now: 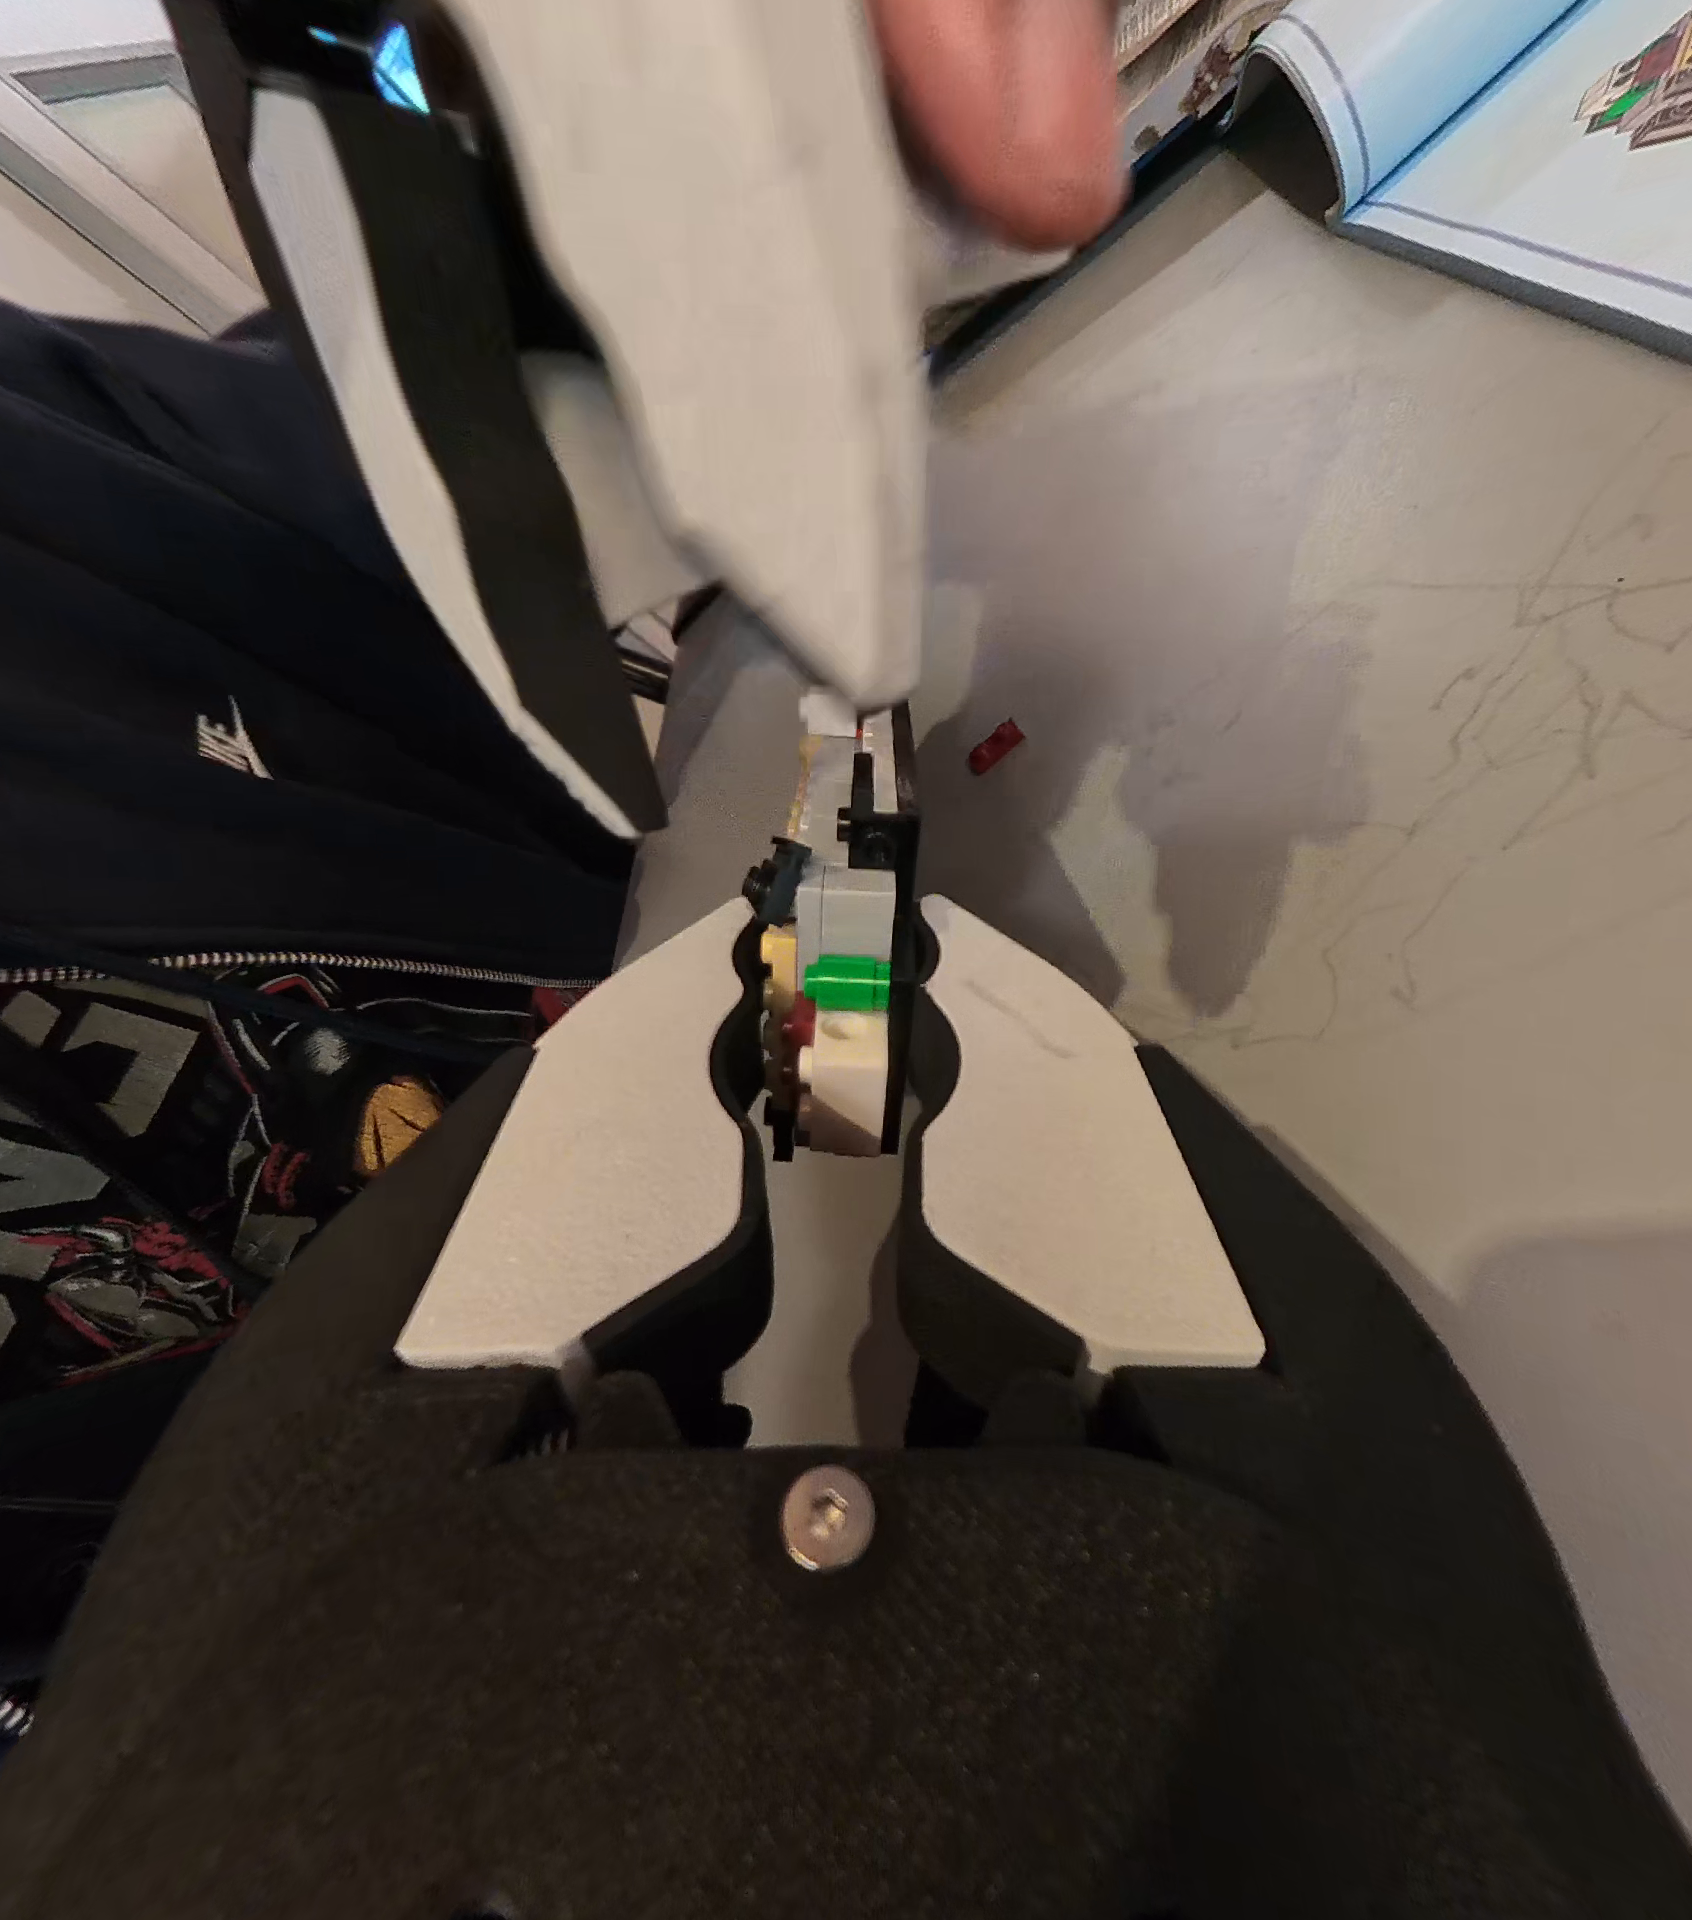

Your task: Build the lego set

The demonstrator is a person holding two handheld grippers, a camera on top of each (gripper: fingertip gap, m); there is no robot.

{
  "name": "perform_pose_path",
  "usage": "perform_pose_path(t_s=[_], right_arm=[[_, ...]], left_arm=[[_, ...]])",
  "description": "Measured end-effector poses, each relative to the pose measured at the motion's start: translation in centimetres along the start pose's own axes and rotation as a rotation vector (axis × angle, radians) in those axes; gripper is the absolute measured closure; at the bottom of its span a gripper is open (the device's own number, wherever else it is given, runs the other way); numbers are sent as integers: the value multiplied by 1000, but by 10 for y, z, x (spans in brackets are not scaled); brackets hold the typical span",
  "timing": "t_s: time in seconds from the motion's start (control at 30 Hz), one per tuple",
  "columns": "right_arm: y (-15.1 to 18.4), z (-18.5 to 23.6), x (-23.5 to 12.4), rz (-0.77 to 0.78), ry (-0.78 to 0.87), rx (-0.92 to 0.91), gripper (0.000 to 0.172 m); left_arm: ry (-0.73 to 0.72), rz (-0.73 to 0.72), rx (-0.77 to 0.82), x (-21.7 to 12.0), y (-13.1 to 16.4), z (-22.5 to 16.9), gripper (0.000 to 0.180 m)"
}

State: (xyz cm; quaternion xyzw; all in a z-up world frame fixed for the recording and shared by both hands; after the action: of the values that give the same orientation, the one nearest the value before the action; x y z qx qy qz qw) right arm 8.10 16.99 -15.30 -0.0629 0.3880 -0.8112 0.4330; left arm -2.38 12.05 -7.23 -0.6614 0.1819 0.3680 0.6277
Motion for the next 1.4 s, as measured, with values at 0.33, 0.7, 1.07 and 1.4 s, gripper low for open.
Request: perform_pose_path(t_s=[0.33, 0.7, 1.07, 1.4], right_arm=[[0, 1, 1, 0, 4, -7, 148], [0, 0, 0, -8, 14, -9, 148], [0, 3, 3, 10, 23, -48, 148], [1, 5, 6, 33, 24, -77, 148]], left_arm=[[196, -232, -783, 4, 41, -4, 128], [129, -13, -861, 12, 29, 3, 128], [208, 150, -777, 17, 23, 5, 138], [327, 324, -669, 22, 16, 11, 139]])
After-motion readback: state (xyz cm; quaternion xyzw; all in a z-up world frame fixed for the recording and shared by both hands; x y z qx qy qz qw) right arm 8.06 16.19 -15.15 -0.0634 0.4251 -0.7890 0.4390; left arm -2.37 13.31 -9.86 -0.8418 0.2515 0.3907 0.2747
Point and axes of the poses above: each gripper's, where its closed fingertips meet, x out along the fingers, y out of its underside, z = x × y across the jaws, the point moved 9 cm from there along -x, back along the fingers
